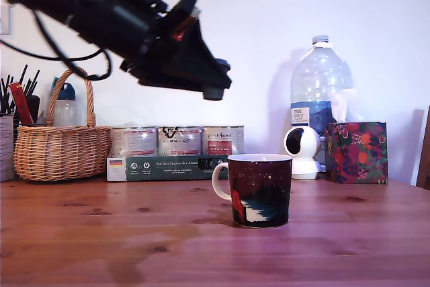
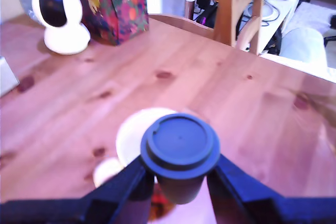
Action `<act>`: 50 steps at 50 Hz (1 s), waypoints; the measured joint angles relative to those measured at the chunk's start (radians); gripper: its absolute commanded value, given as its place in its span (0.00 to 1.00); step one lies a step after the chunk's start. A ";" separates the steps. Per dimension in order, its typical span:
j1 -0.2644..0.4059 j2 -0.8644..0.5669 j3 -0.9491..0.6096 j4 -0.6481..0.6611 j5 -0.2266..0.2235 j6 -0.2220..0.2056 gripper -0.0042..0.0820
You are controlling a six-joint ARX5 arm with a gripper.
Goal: Pick up the coffee capsules from the table one by one and drop them inside the nearest coffee cup
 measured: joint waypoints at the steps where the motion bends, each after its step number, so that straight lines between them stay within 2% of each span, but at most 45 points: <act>1: 0.000 0.006 0.011 -0.010 0.000 0.003 0.21; 13: -0.010 0.132 0.199 -0.156 0.000 0.039 0.21; 41: -0.018 0.380 0.571 -0.478 -0.001 0.066 0.22; 50: -0.018 0.451 0.669 -0.583 -0.018 0.066 0.22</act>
